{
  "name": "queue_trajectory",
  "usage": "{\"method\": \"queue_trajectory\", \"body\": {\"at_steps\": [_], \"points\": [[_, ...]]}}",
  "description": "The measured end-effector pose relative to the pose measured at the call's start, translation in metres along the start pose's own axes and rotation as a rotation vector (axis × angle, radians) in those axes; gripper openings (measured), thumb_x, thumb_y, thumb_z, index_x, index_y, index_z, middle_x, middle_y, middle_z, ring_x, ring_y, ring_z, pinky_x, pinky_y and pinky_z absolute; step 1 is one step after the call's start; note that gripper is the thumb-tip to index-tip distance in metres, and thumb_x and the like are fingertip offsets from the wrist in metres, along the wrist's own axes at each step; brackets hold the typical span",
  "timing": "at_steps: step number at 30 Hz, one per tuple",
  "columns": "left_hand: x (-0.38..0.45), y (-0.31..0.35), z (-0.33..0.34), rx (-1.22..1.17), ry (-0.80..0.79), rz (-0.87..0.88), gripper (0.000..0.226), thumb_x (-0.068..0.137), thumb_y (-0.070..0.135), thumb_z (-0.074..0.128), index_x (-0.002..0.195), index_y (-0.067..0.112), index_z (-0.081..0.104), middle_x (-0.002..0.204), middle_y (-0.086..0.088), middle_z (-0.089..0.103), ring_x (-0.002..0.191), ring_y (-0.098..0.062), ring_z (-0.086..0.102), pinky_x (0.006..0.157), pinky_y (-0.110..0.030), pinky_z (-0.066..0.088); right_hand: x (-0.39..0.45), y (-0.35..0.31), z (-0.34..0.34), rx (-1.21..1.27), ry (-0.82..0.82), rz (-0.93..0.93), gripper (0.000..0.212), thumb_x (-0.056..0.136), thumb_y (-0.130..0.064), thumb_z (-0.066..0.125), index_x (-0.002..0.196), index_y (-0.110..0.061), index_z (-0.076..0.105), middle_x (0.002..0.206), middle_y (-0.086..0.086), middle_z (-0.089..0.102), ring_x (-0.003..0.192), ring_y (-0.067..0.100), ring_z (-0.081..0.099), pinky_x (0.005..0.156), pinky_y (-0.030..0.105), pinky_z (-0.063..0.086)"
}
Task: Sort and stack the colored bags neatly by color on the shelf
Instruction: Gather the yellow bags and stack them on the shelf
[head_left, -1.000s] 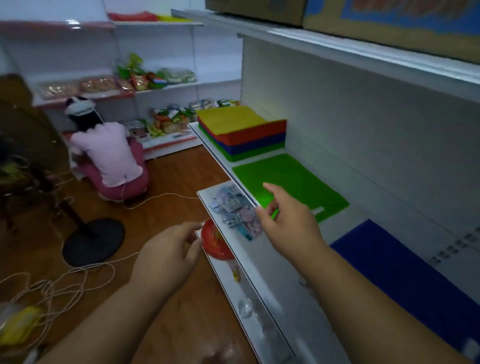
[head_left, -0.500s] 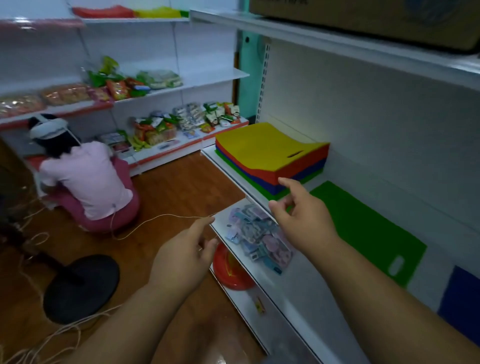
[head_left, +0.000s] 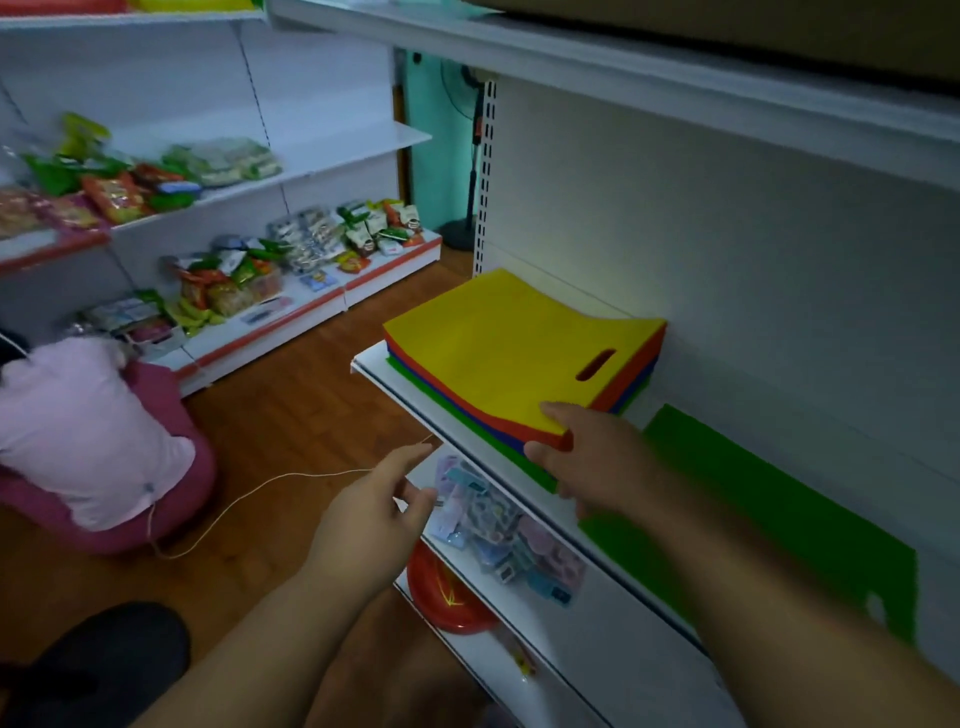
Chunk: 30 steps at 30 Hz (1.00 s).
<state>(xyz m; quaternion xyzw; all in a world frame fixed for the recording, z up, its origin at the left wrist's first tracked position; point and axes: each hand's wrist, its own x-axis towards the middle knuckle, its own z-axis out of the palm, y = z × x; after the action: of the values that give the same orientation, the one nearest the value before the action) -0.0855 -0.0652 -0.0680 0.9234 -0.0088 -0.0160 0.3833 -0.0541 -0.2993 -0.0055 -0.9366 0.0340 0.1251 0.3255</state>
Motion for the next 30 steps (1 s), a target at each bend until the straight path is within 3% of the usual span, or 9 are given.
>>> {"method": "queue_trajectory", "body": {"at_steps": [5,7,9,14,17,20,25,28,30], "points": [[0.042,-0.013,-0.007,-0.518,-0.198,-0.130,0.064,0.095,0.032,0.061,0.147,0.041,0.026,0.115,0.009,0.061,0.078,-0.015,0.072,0.074,-0.038,0.058,-0.005,-0.012,-0.001,0.017,0.266,0.173,0.024,0.090,-0.050,0.061,0.088,-0.026,0.056,0.072,-0.002,0.067,0.055,0.012,0.065,0.056,0.032,0.052],[0.066,-0.023,-0.017,-0.649,-0.189,-0.174,0.068,0.096,0.027,0.060,0.152,0.035,0.022,0.104,-0.002,0.062,0.080,-0.022,0.071,0.075,-0.040,0.057,-0.013,-0.017,0.005,0.061,0.367,0.240,0.019,0.091,-0.042,0.062,0.081,-0.028,0.055,0.075,-0.002,0.067,0.062,0.013,0.063,0.056,0.029,0.046],[0.087,-0.035,-0.028,-0.680,-0.175,-0.191,0.058,0.096,0.024,0.062,0.148,0.027,0.036,0.081,-0.005,0.064,0.077,-0.024,0.069,0.076,-0.044,0.057,-0.030,-0.024,0.017,0.060,0.443,0.247,0.004,0.091,-0.033,0.063,0.089,-0.032,0.060,0.094,-0.006,0.069,0.076,0.015,0.063,0.060,0.027,0.043],[0.089,-0.046,-0.047,-0.553,-0.293,-0.071,0.019,0.093,0.021,0.067,0.112,0.023,0.068,0.075,-0.008,0.066,0.063,-0.020,0.059,0.059,-0.034,0.048,-0.092,-0.044,0.051,-0.014,0.616,0.275,0.041,0.091,-0.025,0.066,0.132,-0.028,0.060,0.138,-0.006,0.058,0.120,0.019,0.058,0.093,0.020,0.039],[0.068,-0.042,-0.052,-0.430,-0.322,0.043,0.017,0.091,0.024,0.069,0.107,0.031,0.068,0.085,-0.005,0.068,0.074,-0.031,0.064,0.059,-0.039,0.052,-0.131,-0.053,0.068,0.000,0.695,0.357,0.042,0.094,-0.027,0.064,0.135,-0.028,0.057,0.138,-0.005,0.057,0.124,0.018,0.055,0.099,0.025,0.040],[0.041,-0.032,-0.059,-0.372,-0.399,0.158,0.020,0.091,0.021,0.069,0.107,0.034,0.067,0.095,0.006,0.065,0.073,-0.019,0.060,0.076,-0.049,0.056,-0.186,-0.060,0.085,0.010,0.789,0.457,0.042,0.095,-0.028,0.062,0.136,-0.031,0.056,0.137,-0.004,0.058,0.123,0.018,0.055,0.098,0.027,0.041],[-0.011,0.001,-0.049,-0.330,-0.673,0.433,0.040,0.093,0.005,0.059,0.117,0.037,0.062,0.128,0.010,0.057,0.076,-0.017,0.066,0.066,-0.037,0.053,-0.266,-0.049,0.097,-0.031,0.930,0.559,0.040,0.094,-0.024,0.063,0.133,-0.031,0.059,0.133,-0.002,0.062,0.119,0.019,0.058,0.098,0.034,0.048],[-0.047,0.014,-0.038,-0.345,-0.638,0.585,0.035,0.095,0.010,0.059,0.116,0.038,0.060,0.122,0.012,0.054,0.110,-0.020,0.062,0.087,-0.035,0.050,-0.311,-0.035,0.105,-0.003,1.036,0.574,0.039,0.093,-0.022,0.065,0.131,-0.029,0.061,0.129,-0.005,0.065,0.117,0.017,0.060,0.096,0.030,0.048],[-0.071,0.027,-0.026,-0.320,-0.551,0.717,0.026,0.095,0.022,0.062,0.119,0.032,0.065,0.118,0.010,0.060,0.117,-0.020,0.058,0.091,-0.029,0.043,-0.341,-0.023,0.109,0.013,1.097,0.600,0.038,0.093,-0.023,0.064,0.131,-0.029,0.062,0.127,-0.007,0.065,0.116,0.015,0.060,0.094,0.027,0.046]]}}
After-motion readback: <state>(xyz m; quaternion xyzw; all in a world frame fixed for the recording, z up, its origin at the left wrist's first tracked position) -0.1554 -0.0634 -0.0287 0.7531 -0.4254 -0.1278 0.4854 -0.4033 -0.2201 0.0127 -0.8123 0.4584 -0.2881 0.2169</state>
